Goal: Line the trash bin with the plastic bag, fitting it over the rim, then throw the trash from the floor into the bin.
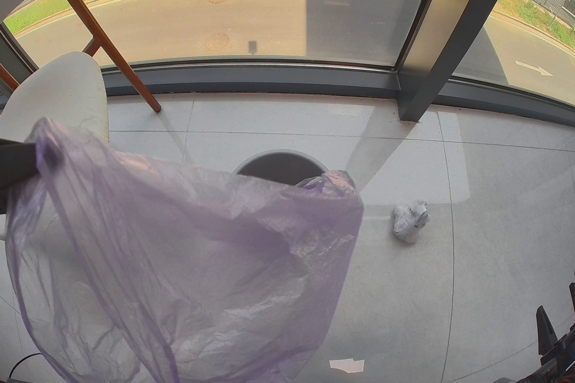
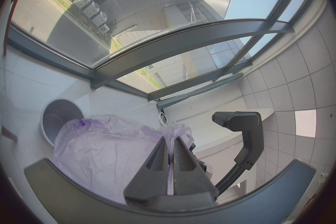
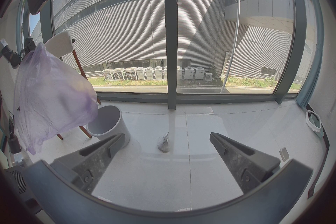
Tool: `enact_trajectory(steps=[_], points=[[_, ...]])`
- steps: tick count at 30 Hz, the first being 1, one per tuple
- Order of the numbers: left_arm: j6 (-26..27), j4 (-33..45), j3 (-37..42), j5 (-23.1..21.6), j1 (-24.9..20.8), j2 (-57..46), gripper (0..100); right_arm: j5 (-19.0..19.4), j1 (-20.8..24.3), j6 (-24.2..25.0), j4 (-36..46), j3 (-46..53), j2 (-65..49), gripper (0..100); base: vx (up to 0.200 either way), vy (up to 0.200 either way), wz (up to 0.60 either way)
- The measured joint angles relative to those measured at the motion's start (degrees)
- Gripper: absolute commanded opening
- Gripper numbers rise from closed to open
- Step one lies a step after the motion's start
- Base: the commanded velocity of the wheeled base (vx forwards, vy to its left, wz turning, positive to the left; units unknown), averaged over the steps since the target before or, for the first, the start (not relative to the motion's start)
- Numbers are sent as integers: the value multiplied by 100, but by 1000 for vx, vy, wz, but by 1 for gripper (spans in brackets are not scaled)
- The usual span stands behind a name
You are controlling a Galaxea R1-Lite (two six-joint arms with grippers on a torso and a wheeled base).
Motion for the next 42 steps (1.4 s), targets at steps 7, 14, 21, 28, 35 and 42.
enact_trajectory(steps=[7,14,21,28,35,42], points=[[600,-22,245,51,0,488,0,-2,0,0,2,0,0,100,0,0,0],[773,-35,201,46,-63,1067,0,0,0,0,0,0,0,100,0,0,0],[780,-38,-27,52,-483,1370,0,0,0,0,0,0,0,100,0,0,0],[767,-35,-551,257,-890,1643,0,0,0,0,0,0,0,100,0,0,0],[769,-29,-717,336,-1089,1990,0,-2,0,0,0,0,0,100,0,0,0],[813,-43,-934,805,-1353,2415,0,0,0,0,0,2,0,100,0,0,0]])
